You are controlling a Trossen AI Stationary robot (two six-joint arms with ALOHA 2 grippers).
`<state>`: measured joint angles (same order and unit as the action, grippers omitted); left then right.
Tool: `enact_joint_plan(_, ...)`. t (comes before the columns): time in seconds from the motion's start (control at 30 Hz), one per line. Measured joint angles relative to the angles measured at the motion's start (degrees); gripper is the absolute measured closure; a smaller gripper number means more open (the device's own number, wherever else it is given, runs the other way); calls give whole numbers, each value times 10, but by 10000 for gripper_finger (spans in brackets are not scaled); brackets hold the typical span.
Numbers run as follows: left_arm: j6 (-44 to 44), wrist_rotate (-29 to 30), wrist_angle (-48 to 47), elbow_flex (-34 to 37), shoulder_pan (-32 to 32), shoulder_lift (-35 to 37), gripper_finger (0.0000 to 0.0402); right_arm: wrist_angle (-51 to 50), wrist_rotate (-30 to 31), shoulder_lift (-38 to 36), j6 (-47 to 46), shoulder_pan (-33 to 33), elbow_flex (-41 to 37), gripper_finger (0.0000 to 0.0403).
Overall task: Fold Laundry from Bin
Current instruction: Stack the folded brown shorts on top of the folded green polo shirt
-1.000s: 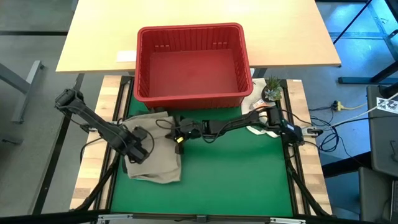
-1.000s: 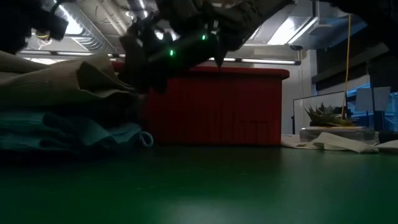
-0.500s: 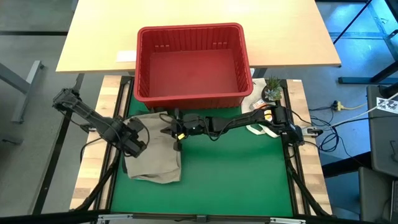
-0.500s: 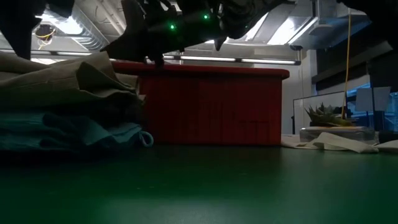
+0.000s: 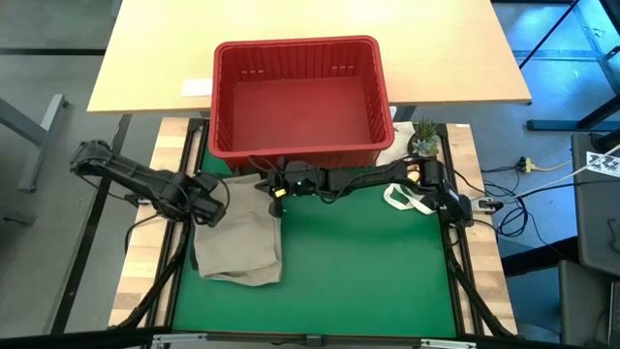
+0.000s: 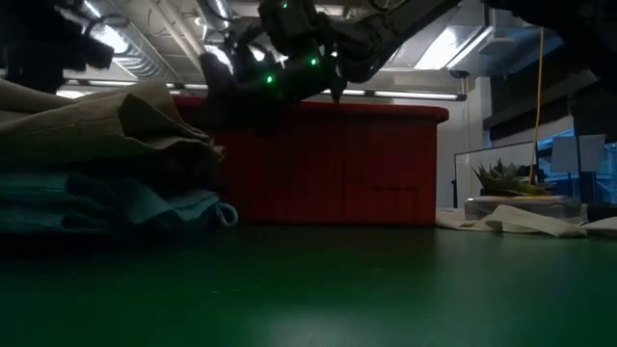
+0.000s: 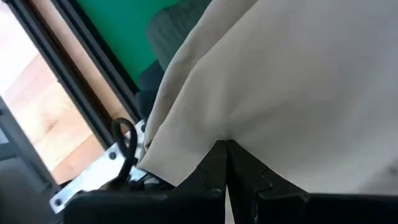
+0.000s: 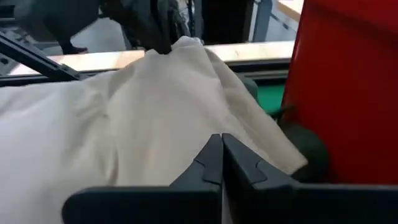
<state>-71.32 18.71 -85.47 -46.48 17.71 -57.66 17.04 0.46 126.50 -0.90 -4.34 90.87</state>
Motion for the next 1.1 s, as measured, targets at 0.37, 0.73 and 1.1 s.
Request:
enact_joint_plan(0.37,18,3,62,48,-58,-16,401,-14,45,75,-32,-1,1,400)
enact_joint_plan(0.73,58,-21,225,126,-124,-51,401,-92,46,75,-34,-2,2,400)
enact_joint_plan(1.1,104,-54,240,133,-152,-109,401,-100,46,76,-33,-2,1,400)
